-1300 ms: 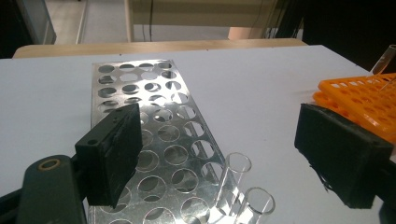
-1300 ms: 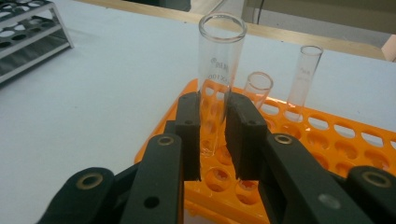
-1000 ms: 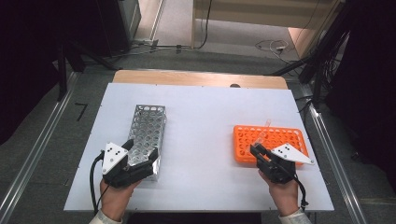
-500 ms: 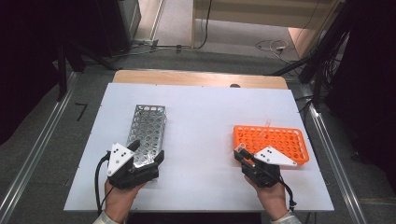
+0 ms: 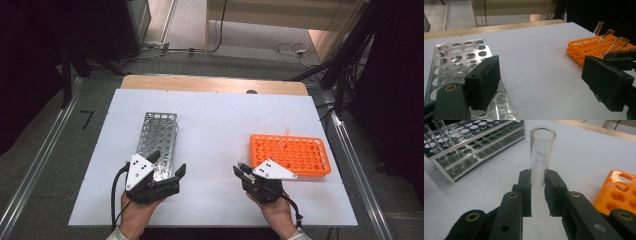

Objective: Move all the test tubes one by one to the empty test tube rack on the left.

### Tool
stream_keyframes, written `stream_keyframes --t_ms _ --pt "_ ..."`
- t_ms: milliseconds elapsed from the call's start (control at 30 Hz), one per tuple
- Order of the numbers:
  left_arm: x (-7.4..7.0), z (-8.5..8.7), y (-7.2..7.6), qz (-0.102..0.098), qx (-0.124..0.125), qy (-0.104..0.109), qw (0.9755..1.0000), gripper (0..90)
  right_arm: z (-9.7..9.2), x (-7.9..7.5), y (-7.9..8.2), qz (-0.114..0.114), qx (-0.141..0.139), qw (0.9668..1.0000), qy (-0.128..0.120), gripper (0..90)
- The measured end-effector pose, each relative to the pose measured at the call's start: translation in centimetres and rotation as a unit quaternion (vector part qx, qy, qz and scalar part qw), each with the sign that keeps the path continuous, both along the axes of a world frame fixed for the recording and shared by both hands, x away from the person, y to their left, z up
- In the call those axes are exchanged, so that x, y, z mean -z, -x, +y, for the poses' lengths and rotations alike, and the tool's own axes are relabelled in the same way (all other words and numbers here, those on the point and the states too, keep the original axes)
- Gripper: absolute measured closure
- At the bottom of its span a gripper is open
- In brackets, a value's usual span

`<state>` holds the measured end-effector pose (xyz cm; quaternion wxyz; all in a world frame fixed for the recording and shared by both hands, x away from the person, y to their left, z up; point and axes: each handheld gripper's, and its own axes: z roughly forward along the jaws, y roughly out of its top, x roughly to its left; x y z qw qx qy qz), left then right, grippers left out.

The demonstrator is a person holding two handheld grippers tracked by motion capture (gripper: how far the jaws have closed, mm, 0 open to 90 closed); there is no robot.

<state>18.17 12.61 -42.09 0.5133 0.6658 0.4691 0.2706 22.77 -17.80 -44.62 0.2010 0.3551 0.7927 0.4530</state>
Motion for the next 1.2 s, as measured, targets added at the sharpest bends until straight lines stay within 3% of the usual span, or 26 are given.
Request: stream_keyframes --t_ms 367,700,933,1200 --pt "0.2 -2.1 -0.2 0.002 0.037 -0.006 0.9993 17.0 2.4 0.7 0.2 0.008 -0.031 0.9994 0.012 73.7" --pt "0.8 -3.9 -0.3 0.004 0.074 -0.021 0.9970 23.3 4.8 1.0 0.4 0.015 -0.059 0.9980 0.015 73.8" --pt "1.1 -5.2 -0.4 0.009 0.101 -0.023 0.9946 35.2 6.5 1.0 0.9 0.024 -0.089 0.9955 0.022 73.7" --pt "1.5 -5.7 -0.4 0.010 0.122 -0.042 0.9916 63.7 7.0 1.0 1.1 0.026 -0.101 0.9943 0.021 73.7"
